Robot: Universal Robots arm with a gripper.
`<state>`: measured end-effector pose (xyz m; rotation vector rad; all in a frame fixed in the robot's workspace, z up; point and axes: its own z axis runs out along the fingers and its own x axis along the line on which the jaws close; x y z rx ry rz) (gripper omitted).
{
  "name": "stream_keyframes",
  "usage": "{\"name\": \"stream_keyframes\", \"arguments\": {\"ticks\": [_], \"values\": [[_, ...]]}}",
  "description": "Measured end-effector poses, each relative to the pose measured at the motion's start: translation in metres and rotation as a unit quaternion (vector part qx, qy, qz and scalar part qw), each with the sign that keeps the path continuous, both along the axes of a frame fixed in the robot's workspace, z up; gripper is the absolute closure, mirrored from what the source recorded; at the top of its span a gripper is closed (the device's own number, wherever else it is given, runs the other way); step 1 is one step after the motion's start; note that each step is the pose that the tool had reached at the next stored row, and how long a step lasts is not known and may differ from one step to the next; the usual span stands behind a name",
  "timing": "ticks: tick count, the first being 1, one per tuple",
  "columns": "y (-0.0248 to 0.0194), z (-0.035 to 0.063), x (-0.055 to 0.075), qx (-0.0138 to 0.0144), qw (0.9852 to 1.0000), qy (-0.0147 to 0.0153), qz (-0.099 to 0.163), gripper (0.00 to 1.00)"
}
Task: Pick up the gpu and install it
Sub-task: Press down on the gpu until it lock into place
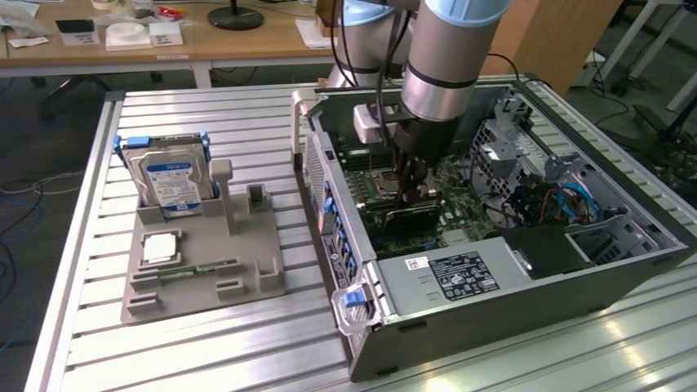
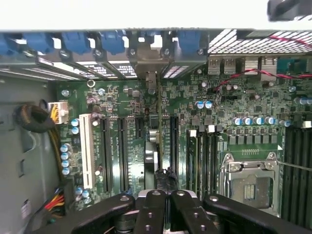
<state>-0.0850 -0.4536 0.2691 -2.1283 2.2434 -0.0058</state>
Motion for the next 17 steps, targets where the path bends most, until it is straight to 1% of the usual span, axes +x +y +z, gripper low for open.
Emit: {"name": "stream_keyframes", "arguments": {"ticks": [5, 9, 14, 17], "values": [[0.0, 0.0136, 0.001, 0.0, 1.0, 0.0, 0.0, 0.89], [-0.0001, 0.0276, 0.001, -0.0003, 1.0, 0.0, 0.0, 0.89], [0.0, 0.0479, 0.001, -0.0005, 1.0, 0.0001, 0.0, 0.89], [0.0, 0.0578, 0.001, -0.0005, 1.0, 0.0, 0.0, 0.89]]}}
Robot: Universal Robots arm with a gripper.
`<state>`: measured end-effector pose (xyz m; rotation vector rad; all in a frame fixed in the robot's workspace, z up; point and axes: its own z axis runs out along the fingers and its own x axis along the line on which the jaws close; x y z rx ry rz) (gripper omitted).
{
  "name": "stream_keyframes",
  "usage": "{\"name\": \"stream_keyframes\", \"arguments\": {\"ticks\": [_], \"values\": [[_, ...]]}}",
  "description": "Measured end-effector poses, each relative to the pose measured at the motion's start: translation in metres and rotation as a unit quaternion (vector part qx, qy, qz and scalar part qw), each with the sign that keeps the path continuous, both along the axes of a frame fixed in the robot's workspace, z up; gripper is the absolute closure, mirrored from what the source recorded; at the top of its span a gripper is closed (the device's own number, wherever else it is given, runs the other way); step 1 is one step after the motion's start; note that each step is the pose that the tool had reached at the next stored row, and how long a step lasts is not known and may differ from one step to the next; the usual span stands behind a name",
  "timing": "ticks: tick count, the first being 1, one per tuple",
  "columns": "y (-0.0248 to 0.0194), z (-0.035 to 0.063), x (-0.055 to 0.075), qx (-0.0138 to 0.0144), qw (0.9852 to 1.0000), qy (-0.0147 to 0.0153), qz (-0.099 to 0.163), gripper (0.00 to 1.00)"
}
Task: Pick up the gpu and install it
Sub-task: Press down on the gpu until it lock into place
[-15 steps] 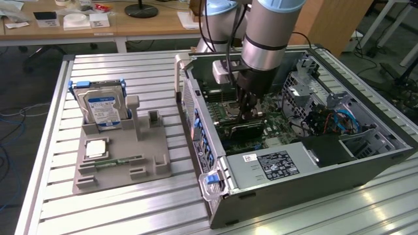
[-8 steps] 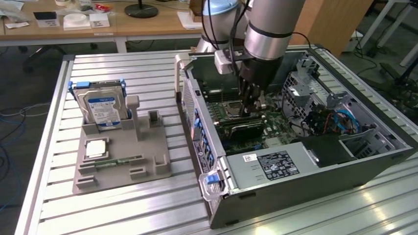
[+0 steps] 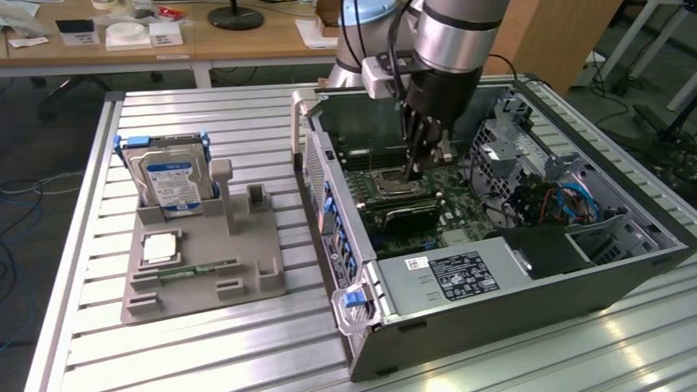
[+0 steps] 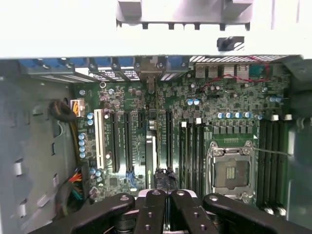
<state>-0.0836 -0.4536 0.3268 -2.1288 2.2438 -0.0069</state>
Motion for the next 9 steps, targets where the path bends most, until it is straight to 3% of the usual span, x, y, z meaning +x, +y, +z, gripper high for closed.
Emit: {"name": "stream_keyframes", "arguments": {"ticks": [2, 9], "values": [[0.0, 0.004, 0.0, 0.0, 1.0, -0.0002, 0.0, 0.89], [0.0, 0.0044, 0.0, 0.0, 1.0, -0.0003, 0.0, 0.89]]}}
